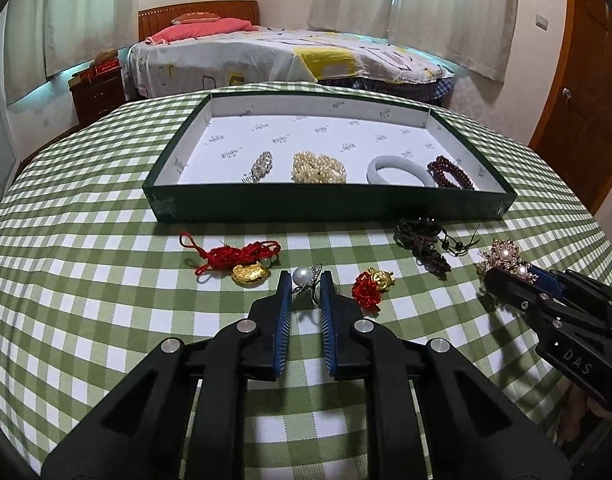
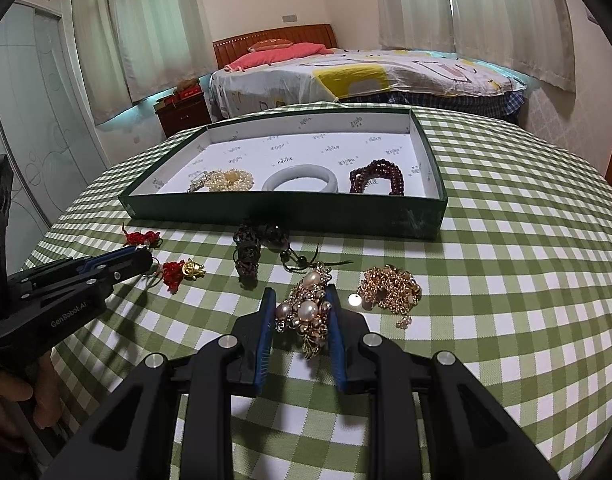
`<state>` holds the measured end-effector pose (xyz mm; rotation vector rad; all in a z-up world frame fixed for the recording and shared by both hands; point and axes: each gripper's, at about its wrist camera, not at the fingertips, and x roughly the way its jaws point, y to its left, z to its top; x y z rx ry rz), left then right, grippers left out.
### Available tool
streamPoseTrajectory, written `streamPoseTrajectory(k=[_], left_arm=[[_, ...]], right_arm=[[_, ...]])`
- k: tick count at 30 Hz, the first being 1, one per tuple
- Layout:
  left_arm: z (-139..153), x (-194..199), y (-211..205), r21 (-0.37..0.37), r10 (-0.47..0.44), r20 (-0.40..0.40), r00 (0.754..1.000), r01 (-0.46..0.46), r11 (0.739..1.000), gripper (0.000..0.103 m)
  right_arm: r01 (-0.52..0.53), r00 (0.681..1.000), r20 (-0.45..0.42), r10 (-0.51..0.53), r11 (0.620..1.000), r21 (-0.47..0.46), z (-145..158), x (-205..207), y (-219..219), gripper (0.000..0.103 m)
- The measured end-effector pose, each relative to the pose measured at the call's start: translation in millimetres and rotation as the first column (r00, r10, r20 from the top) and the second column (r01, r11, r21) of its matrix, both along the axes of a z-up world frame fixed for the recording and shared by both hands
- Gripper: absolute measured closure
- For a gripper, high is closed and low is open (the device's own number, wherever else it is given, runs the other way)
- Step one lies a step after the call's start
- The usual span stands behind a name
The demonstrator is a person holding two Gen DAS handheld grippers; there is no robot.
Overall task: Organize jewelry
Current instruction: 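Grasp the pearl ring with left tool while right tool holds the brooch, then carry the pearl ring and brooch into the tray and open both tools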
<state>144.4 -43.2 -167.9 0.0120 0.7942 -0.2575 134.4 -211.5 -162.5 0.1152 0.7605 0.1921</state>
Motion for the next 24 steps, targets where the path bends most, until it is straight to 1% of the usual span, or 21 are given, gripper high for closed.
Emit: streamPoseTrajectory(k=[6, 10, 14, 20, 24], left_arm=[[17.1, 0.2, 2.6, -0.016, 0.004, 0.039, 0.999, -0.004, 1.000, 0.088], [33.5, 4.4, 5.5, -0.044, 0.008, 0.065, 0.998, -0.005, 0.999, 0.088], [46.8, 11.3, 4.5, -0.057, 0.011, 0.095, 0.995, -0.006, 0.998, 0.088], [63.7, 32.6, 2.6, -0.071, 0.016, 0.135, 0.991, -0.006, 0.997, 0.088], [72.1, 55.4, 0.4, -0.072, 0.024, 0.164, 0.986, -0.012, 0.997, 0.088]], right_arm=[[0.003, 1.000, 0.020, -0.003, 1.000, 0.008, 9.0, 0.3, -1.0, 0.078], [0.004, 0.999, 0.052, -0.005, 1.000, 0.006, 22.2, 4.3, -1.2, 0.078], [0.007, 0.996, 0.088, -0.007, 1.000, 0.002, 36.7, 12.5, -0.5, 0.078], [0.007, 0.990, 0.144, -0.006, 1.000, -0.010, 57.8, 33.6, -0.1, 0.078], [0.015, 0.985, 0.172, -0.013, 1.000, -0.013, 68.0, 53.1, -2.9, 0.078]])
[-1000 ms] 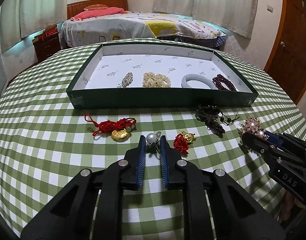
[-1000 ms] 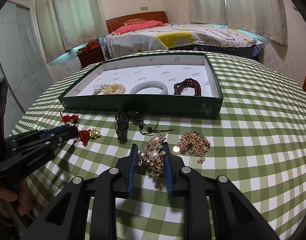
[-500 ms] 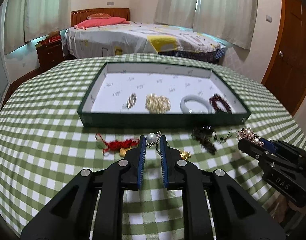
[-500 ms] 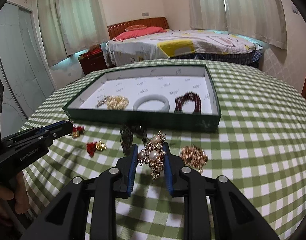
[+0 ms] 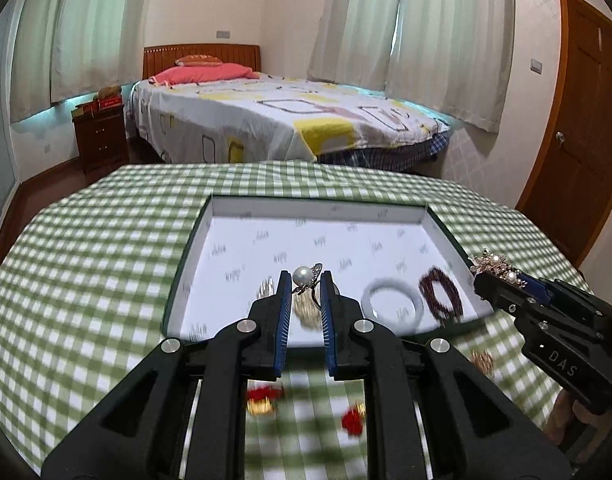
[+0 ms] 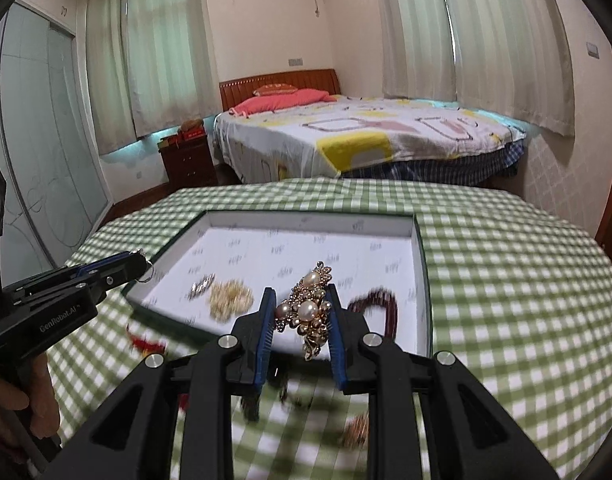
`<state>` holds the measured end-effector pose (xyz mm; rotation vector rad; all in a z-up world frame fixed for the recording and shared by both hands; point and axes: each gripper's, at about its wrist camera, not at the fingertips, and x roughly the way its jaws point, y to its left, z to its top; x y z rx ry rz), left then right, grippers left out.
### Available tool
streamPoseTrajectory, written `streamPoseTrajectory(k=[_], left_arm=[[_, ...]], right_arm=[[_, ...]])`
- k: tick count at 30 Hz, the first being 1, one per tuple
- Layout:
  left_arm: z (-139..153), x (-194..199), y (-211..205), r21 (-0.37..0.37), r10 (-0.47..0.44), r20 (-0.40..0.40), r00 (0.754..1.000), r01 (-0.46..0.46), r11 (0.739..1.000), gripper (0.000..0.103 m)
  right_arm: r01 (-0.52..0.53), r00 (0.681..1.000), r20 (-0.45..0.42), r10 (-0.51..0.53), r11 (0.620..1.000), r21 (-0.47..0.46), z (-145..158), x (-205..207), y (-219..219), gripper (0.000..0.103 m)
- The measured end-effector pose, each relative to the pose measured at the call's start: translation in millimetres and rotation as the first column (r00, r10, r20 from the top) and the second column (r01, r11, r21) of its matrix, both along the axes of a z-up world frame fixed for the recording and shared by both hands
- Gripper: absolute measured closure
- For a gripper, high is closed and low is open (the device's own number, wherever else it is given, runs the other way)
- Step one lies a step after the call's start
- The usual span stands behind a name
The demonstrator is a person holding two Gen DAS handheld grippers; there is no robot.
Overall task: Organize jewelry
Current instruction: 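Carry the pearl ring and brooch into the tray and open both tools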
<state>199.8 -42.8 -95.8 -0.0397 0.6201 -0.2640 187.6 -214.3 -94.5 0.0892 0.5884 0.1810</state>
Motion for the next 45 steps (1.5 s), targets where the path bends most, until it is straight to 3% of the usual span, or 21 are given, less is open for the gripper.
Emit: streamPoseTrajectory(k=[9, 21, 30, 36, 40, 42, 45], left_arm=[[-12.1, 59.5, -2.0, 0.015, 0.027, -0.024, 0.999, -0.027, 1.000, 0.088], [-46.3, 128.0, -2.4, 0.051, 0.052, -0.159, 0.986, -0.045, 0.998, 0.088], [-65.8, 145.9, -4.3, 0.079, 0.067, -0.260, 0.963, -0.048, 0.996, 0.088], [-73.0, 149.1, -2.8, 0.071, 0.072, -0.286, 0.955, -0.053, 0.996, 0.088], [-73.2, 149.0, -3.3, 0.068, 0.073, -0.290, 0.954, -0.055, 0.996, 0.080], [-71.9, 148.6, -2.5, 0.060, 0.075, -0.287, 0.955, -0.061, 0.996, 0.071], [-70.6, 147.9, -0.9, 0.050, 0.077, -0.286, 0.955, -0.065, 0.997, 0.065]], right_arm=[[0.026, 1.000, 0.003, -0.026, 1.000, -0.014, -2.3, 49.4, -7.3, 0.078], [0.028, 0.990, -0.137, -0.032, 0.999, -0.030, -39.6, 101.5, -6.3, 0.078], [0.028, 0.977, -0.211, -0.034, 0.999, -0.030, -52.4, 113.6, -8.6, 0.078], [0.031, 0.970, -0.240, -0.037, 0.999, -0.030, -58.7, 118.3, -11.6, 0.078], [0.040, 0.968, -0.247, -0.044, 0.999, -0.023, -59.6, 119.6, -14.6, 0.076], [0.042, 0.968, -0.248, -0.047, 0.999, -0.022, -59.5, 119.8, -15.5, 0.067], [0.042, 0.968, -0.247, -0.046, 0.999, -0.019, -59.1, 120.0, -16.7, 0.064]])
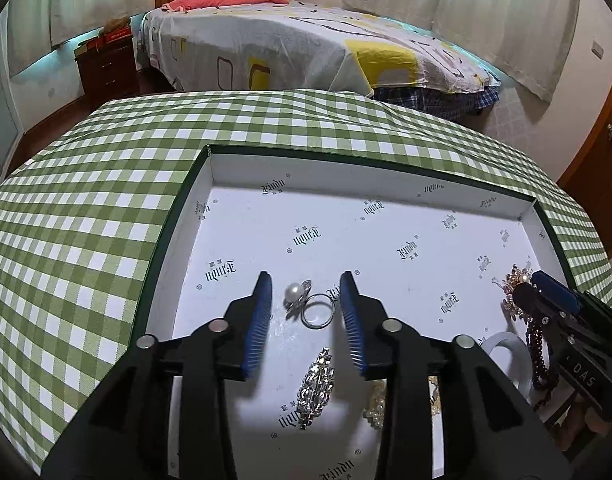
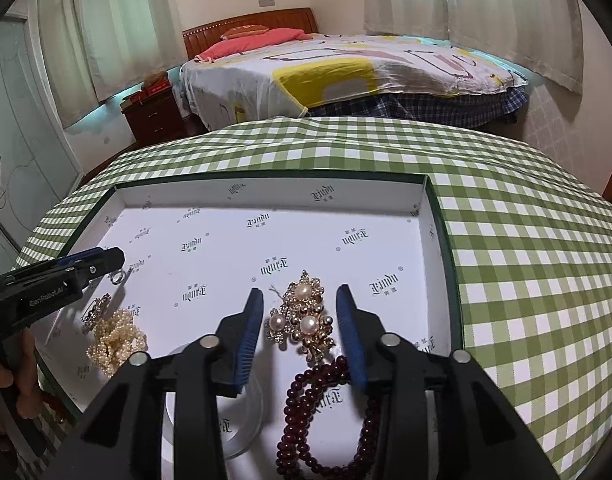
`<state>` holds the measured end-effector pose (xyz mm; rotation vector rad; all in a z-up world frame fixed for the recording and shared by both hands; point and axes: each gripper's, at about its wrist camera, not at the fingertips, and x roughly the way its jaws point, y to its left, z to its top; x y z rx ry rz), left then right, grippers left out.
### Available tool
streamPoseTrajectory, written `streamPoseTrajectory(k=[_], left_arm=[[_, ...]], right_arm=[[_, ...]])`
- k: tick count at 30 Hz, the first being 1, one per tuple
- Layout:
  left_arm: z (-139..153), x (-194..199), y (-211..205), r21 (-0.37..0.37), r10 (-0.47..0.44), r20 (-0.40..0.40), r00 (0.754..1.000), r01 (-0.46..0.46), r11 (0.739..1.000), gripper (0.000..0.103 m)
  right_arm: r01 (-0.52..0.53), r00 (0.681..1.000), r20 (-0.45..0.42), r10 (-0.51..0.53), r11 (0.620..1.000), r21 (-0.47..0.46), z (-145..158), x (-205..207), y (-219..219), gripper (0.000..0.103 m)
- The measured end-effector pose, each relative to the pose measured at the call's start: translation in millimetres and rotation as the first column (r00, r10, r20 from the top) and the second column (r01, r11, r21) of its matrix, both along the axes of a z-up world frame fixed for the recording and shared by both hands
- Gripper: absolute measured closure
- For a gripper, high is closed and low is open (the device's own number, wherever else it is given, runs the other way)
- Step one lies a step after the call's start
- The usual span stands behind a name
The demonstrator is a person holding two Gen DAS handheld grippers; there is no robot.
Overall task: Organize jewelry
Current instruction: 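Carry the pearl ring and brooch into the tray and open both tools, then grasp the red tassel gold pendant with left tool while right tool approaches gold chain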
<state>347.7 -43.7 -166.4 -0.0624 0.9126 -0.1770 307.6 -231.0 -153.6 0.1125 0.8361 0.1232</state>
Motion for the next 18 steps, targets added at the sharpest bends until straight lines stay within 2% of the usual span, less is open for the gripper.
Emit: streamPoseTrajectory(k=[3, 8, 12, 14, 18], left_arm=[[3.1, -3.9, 1.9, -0.006, 0.001, 0.011, 1.000, -0.001, 1.000, 0.057], [15.8, -17.7, 5.6, -0.004, 0.008, 0.063, 0.998, -0.008, 1.000, 0.052], [37.2, -41.3, 10.5, -0.011, 0.012, 0.157, 0.987, -0.011, 1.000, 0.049], [46.9, -54.3, 13.4, -0.014, 0.019, 0.200, 0.980, -0.017, 1.000, 0.046], [63.8, -87.0, 20.1, -0.015, 0.032, 0.290, 0.956, -0.029, 0.999, 0.044]], right_arm=[[-0.001, 1.000, 0.013, 0.001, 1.000, 0.002, 3.0, -1.9, -0.9, 0.064], [0.001, 0.998, 0.064, -0.001, 1.000, 0.002, 18.7, -11.0, -0.9, 0.064], [0.002, 0.992, 0.128, -0.002, 1.000, 0.001, 39.8, -25.8, -0.5, 0.064], [0.006, 0.988, 0.154, -0.005, 1.000, 0.000, 47.5, -33.3, 0.9, 0.059], [0.020, 0.978, 0.209, -0.018, 1.000, -0.007, 62.8, -56.2, 2.8, 0.058]])
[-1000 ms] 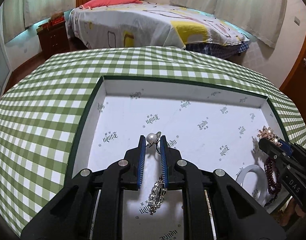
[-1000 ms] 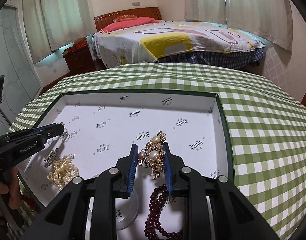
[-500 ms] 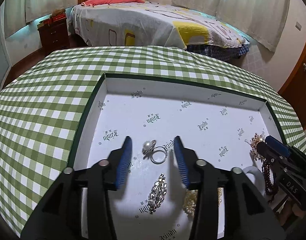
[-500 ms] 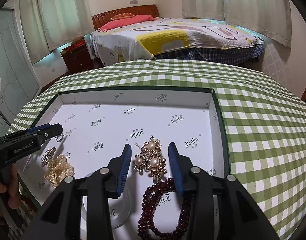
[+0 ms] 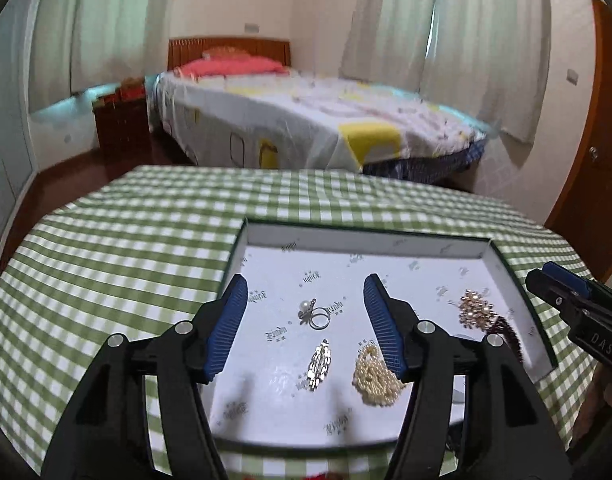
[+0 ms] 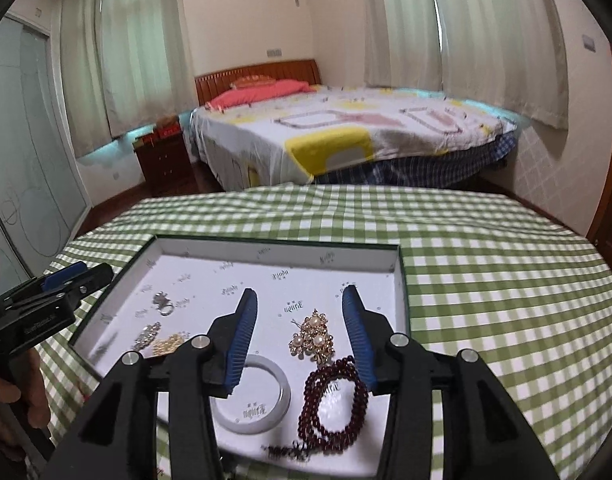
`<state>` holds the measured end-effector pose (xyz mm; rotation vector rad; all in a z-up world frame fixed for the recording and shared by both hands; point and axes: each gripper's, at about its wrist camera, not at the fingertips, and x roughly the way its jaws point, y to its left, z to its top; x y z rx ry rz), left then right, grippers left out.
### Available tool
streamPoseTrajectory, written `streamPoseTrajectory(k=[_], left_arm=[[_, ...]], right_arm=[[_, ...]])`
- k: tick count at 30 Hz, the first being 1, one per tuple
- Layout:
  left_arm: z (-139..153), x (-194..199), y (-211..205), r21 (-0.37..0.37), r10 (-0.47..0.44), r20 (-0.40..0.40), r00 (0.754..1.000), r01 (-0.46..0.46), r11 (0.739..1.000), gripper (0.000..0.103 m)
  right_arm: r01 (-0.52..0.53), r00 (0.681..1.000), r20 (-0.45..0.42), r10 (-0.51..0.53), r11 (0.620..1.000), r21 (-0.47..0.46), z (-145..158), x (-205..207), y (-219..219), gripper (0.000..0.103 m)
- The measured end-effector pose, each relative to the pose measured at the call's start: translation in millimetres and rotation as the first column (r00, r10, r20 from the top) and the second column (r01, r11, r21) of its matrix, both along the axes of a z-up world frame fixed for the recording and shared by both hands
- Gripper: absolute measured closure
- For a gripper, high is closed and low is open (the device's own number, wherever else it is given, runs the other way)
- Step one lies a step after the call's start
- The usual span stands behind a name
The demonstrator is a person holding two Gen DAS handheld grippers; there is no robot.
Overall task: Organize jewelry
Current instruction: 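Grasp the red tassel gold pendant with left tool while right tool approaches gold chain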
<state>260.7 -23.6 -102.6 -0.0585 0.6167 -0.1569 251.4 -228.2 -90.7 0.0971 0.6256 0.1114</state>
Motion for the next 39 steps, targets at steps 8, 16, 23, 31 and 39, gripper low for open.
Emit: streamPoseTrajectory(k=[8, 16, 23, 31, 39], left_arm=[[1.8, -56.9, 1.5, 0.057, -0.008, 0.074, 0.997, 0.003, 0.998, 0.044], [-26.9, -89.2, 1.6, 0.069, -0.018, -0.009, 1.000, 0.019, 0.997, 0.045], [-45.4, -97.4, 7.0, 0.045, -0.007, -0.085, 0.996, 0.010, 0.999, 0.045], [-57.8, -85.6, 6.3, 0.051, -0.009, -0.164, 0.986, 0.017, 0.999, 0.045], [-68.7, -71.9, 8.4, 0.012, -0.011, -0.241, 0.971, 0.014, 1.000, 0.046]], right_arm=[[0.007, 0.999, 0.035, -0.006, 1.000, -0.021, -2.1, -46.4, 6.4, 0.055], [-0.008, 1.000, -0.030, 0.007, 1.000, -0.017, -28.0, -80.9, 8.6, 0.055], [-0.012, 0.997, -0.077, 0.012, 1.000, -0.007, -47.8, -101.1, 9.5, 0.055], [-0.031, 0.997, -0.078, 0.031, 1.000, -0.002, -52.4, -103.5, 13.6, 0.055], [-0.028, 0.996, -0.089, 0.029, 1.000, 0.006, -56.8, -102.5, 12.7, 0.055]])
